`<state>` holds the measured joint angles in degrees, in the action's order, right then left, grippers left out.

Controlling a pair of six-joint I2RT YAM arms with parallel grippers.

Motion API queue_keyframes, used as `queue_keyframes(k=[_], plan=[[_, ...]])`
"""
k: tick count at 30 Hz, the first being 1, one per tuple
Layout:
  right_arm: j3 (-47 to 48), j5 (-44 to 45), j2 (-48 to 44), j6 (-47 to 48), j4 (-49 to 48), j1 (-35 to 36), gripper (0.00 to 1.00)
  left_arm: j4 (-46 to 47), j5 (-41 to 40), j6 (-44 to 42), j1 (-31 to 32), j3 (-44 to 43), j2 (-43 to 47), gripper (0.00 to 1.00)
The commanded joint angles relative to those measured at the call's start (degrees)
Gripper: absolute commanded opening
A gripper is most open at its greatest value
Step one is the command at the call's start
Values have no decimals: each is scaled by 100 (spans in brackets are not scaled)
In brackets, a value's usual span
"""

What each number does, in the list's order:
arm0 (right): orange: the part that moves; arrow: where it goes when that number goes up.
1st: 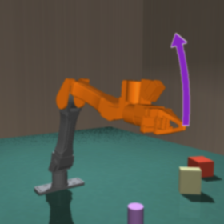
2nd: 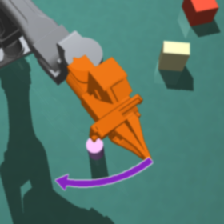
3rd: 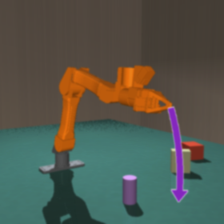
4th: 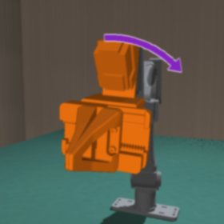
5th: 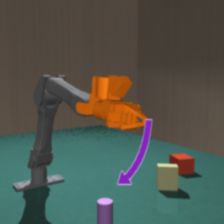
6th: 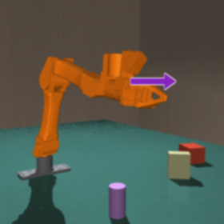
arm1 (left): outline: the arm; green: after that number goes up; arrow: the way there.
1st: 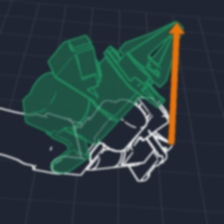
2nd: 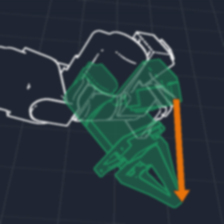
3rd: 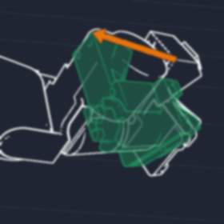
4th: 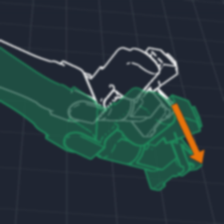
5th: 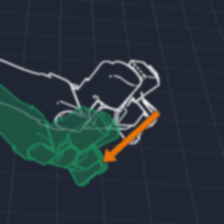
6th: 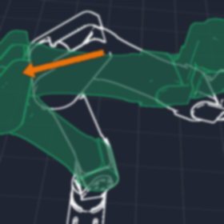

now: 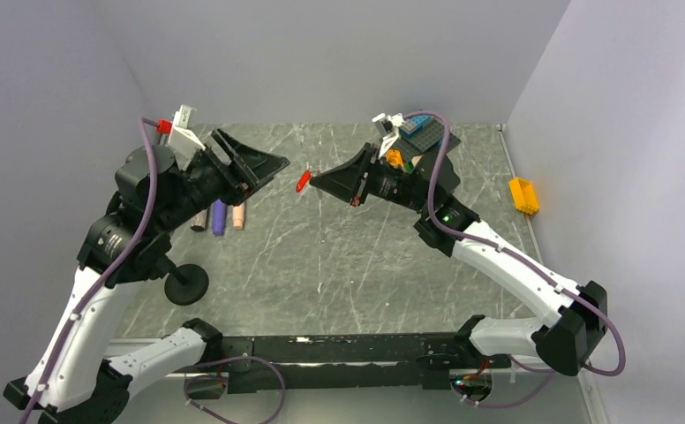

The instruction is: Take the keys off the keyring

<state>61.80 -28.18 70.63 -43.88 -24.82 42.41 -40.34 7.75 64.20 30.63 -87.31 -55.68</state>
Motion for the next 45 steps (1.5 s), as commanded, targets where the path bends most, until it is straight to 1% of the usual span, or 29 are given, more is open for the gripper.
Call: queue_keyframes(k=[1, 4, 6, 9, 12, 16, 19, 23, 26, 30, 40, 45], plan=[[715, -717, -58, 445, 2530, 20, 0, 559, 434, -2002, -31, 185, 266, 72], [887, -1192, -23, 444, 3342, 21, 0, 461, 961, -3085, -33, 283, 330, 72], [841, -1408, -92, 432, 3582, 21, 0, 361, 1322, -3711, -36, 387, 360, 71], [610, -1602, -360, 399, 3538, 21, 0, 192, 1903, -4392, -34, 465, 330, 69], [506, -1940, -589, 360, 3451, 20, 0, 60, 2666, -4798, -19, 396, 202, 67], [706, -2364, -577, 457, 3845, 20, 0, 246, 3510, -4907, -9, 494, 160, 63], [745, -2517, -614, 449, 3883, 30, 0, 282, 3974, -4956, -10, 529, 74, 59], [846, -2659, -584, 501, 4032, 51, 0, 594, 4566, -4748, 8, 681, 0, 57], [998, -2650, -527, 674, 4290, 69, 0, 696, 4913, -4622, 45, 699, -120, 53], [1106, -2593, -530, 784, 4384, 100, 0, 446, 4980, -4727, 153, 643, -321, 48], [1513, -2455, -383, 1271, 4981, 274, 0, 337, 5115, -4669, 332, 477, -572, 39], [1578, -2388, -344, 1350, 5043, 355, 0, 134, 5069, -4803, 442, 385, -721, 35]])
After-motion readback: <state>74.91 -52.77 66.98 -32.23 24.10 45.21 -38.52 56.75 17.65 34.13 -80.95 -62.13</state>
